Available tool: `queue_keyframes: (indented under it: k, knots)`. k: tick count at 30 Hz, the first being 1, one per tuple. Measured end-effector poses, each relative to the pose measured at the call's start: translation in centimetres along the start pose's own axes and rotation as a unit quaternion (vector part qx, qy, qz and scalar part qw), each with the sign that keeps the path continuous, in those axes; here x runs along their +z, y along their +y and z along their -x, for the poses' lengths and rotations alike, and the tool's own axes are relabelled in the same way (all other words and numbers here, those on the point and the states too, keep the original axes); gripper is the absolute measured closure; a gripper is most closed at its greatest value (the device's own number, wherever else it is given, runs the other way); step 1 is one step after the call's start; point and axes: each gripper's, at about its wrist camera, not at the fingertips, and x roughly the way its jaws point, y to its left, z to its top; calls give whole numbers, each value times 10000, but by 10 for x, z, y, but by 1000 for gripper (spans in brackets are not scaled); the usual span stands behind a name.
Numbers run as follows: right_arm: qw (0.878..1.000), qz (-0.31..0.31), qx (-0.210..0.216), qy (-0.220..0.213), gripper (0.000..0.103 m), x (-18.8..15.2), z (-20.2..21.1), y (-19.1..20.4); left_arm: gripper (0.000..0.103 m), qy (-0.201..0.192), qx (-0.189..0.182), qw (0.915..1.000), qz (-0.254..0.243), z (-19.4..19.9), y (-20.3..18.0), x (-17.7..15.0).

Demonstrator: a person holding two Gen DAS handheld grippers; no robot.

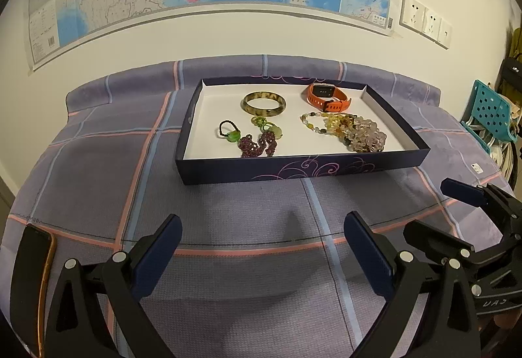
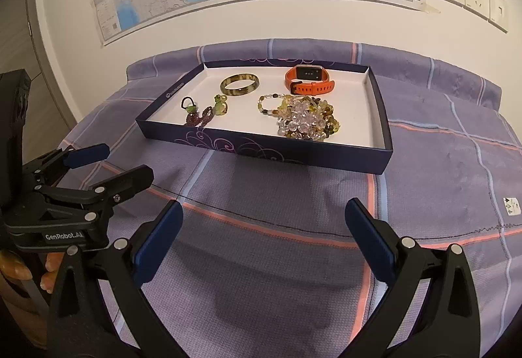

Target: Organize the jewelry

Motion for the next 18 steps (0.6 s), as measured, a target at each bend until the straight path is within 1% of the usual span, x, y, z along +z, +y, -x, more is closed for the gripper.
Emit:
queue_keyframes:
  k: [18]
  knots:
    - [10000, -15, 38, -24, 5, 0, 0, -1, 7, -16, 40, 10000, -49, 2, 0, 0]
